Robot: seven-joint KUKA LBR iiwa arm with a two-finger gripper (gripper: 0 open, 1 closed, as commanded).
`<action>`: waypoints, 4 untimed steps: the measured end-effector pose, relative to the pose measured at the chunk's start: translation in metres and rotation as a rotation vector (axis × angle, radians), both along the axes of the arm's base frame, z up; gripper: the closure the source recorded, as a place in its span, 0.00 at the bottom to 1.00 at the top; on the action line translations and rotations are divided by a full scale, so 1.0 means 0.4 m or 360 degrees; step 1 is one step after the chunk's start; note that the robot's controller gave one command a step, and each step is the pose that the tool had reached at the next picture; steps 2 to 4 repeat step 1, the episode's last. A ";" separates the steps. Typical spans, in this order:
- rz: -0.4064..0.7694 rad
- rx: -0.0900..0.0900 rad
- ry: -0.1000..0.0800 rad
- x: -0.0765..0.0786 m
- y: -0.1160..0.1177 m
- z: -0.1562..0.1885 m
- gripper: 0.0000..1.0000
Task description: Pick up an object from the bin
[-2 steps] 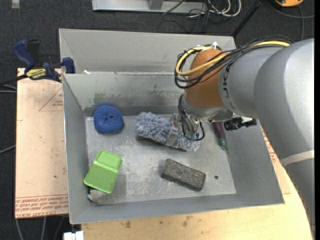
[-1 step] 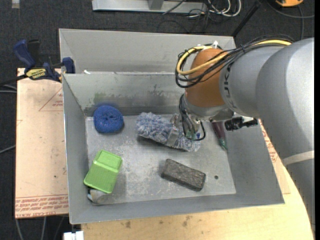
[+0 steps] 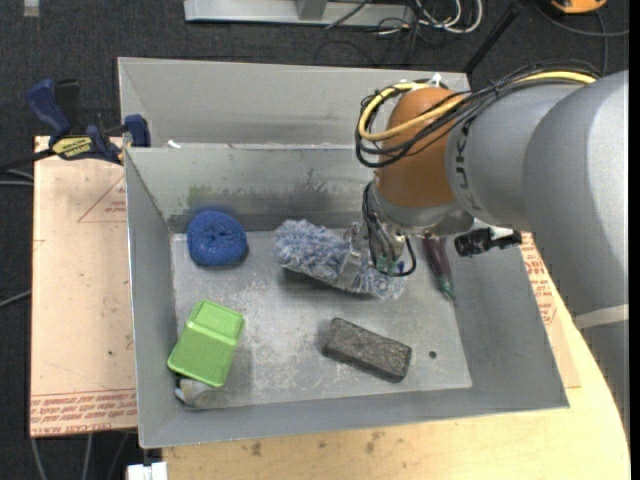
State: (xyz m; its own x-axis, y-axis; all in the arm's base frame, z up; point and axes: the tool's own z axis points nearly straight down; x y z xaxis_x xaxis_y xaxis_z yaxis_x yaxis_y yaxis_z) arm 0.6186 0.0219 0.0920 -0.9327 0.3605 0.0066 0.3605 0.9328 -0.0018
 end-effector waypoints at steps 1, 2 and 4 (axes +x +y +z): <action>0.0001 0.0001 -0.0014 0.005 0.001 0.045 1.00; 0.0001 0.0001 -0.0014 0.005 0.001 0.045 1.00; 0.0001 0.0001 -0.0014 0.005 0.001 0.045 1.00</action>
Offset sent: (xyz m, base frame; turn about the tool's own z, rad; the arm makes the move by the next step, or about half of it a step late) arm 0.0002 0.0000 0.0396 0.0000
